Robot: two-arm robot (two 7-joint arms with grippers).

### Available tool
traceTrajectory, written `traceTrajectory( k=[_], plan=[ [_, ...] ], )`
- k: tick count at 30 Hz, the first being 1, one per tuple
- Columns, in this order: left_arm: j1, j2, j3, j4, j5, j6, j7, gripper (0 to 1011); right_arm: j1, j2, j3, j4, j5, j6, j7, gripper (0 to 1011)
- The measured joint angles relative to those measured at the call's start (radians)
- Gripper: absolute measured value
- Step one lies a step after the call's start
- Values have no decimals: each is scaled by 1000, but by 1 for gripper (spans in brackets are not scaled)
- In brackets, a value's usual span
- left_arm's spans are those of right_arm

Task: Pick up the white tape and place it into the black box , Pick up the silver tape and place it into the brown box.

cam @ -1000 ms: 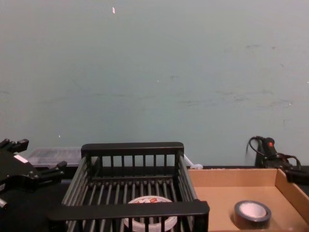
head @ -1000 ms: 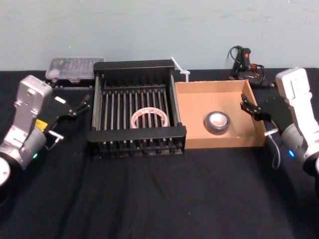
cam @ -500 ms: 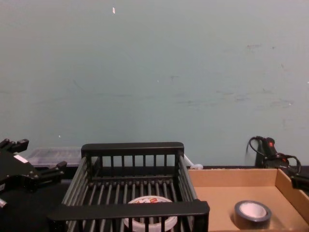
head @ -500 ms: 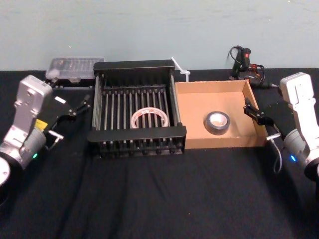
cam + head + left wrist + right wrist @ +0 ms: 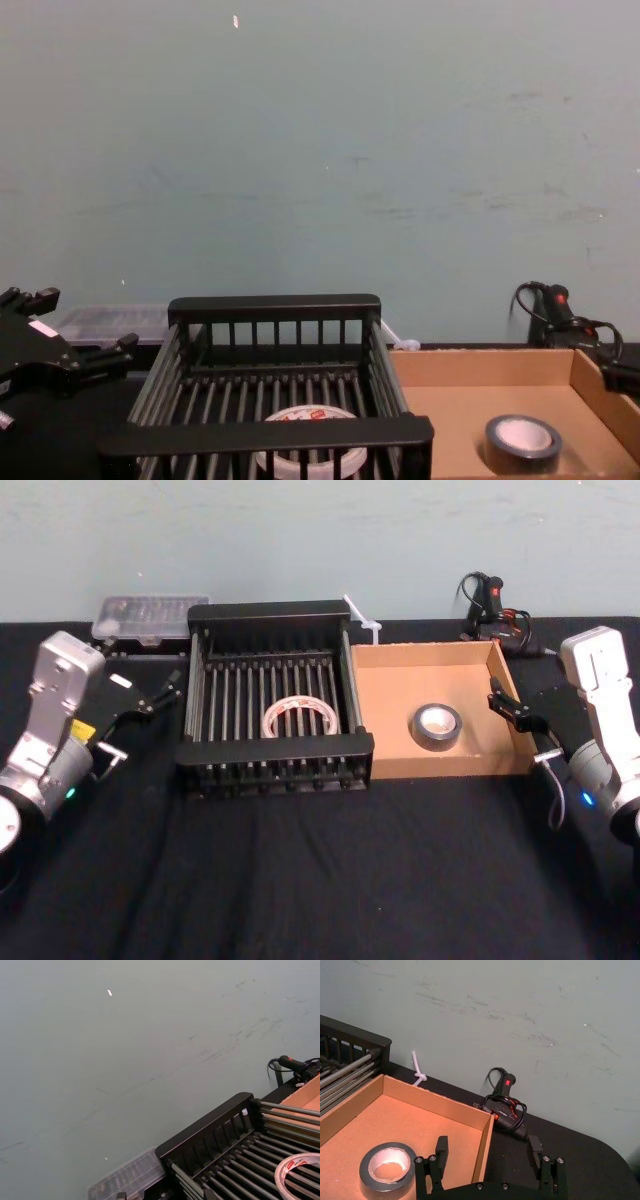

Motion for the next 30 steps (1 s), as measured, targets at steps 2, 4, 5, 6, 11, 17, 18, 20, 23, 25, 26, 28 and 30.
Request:
traceTrajectory(
  k=[2, 4, 5, 6, 11, 17, 18, 20, 23, 25, 26, 28, 30],
  plan=[
    [0, 0, 0, 0, 0, 0, 0, 1001, 0, 0, 0, 0, 0, 0, 0, 1002],
    [0, 0, 0, 0, 0, 0, 0, 1001, 0, 0, -1, 0, 0, 0, 0, 1002],
    [0, 0, 0, 0, 0, 0, 0, 1001, 0, 0, -1, 0, 0, 0, 0, 1002],
    [0, 0, 0, 0, 0, 0, 0, 1002, 0, 0, -1, 0, 0, 0, 0, 1002],
    [0, 0, 0, 0, 0, 0, 0, 1001, 0, 1, -1, 0, -1, 0, -1, 1002],
    [0, 0, 0, 0, 0, 0, 0, 1001, 0, 1, -1, 0, -1, 0, -1, 1002],
    [0, 0, 0, 0, 0, 0, 0, 1001, 0, 1, -1, 0, -1, 0, -1, 1002],
    [0, 0, 0, 0, 0, 0, 0, 1001, 0, 1, -1, 0, -2, 0, -2, 1002],
    [0, 0, 0, 0, 0, 0, 0, 1001, 0, 1, -1, 0, -2, 0, -2, 1002],
    [0, 0, 0, 0, 0, 0, 0, 1001, 0, 1, -1, 0, -2, 0, -2, 1002],
    [0, 0, 0, 0, 0, 0, 0, 1001, 0, 1, -1, 0, -2, 0, -2, 1002],
    [0, 0, 0, 0, 0, 0, 0, 1001, 0, 1, -1, 0, -2, 0, -2, 1002],
    [0, 0, 0, 0, 0, 0, 0, 1001, 0, 1, -1, 0, -2, 0, -2, 1002]
  ],
)
